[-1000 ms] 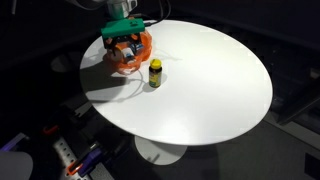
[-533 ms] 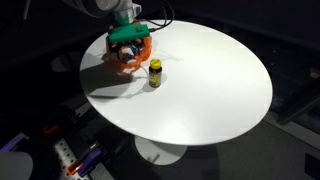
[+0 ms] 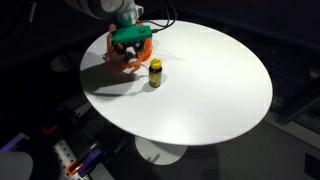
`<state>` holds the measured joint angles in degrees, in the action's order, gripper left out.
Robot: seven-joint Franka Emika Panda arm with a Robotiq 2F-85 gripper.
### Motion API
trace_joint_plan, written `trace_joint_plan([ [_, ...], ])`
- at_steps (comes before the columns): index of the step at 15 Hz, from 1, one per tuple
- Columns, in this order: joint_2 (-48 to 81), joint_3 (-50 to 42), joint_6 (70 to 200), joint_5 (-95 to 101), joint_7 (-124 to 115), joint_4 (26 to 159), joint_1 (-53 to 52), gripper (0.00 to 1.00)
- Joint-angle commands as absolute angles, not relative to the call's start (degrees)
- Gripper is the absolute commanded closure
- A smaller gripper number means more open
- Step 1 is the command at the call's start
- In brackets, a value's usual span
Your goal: Remove the white bottle from the plastic bag and put it on the table.
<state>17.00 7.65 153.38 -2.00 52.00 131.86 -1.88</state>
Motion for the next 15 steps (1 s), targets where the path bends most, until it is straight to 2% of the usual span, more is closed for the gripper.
trace_joint_plan([
  [1,15.8,9.2,152.2,-2.4,51.7,130.7,0.0,0.75],
  [9,12.4,11.2,151.7,-11.7,53.9,129.3,3.3,0.75],
  [15,11.3,8.1,151.9,-11.0,50.4,128.0,3.9,0.75],
])
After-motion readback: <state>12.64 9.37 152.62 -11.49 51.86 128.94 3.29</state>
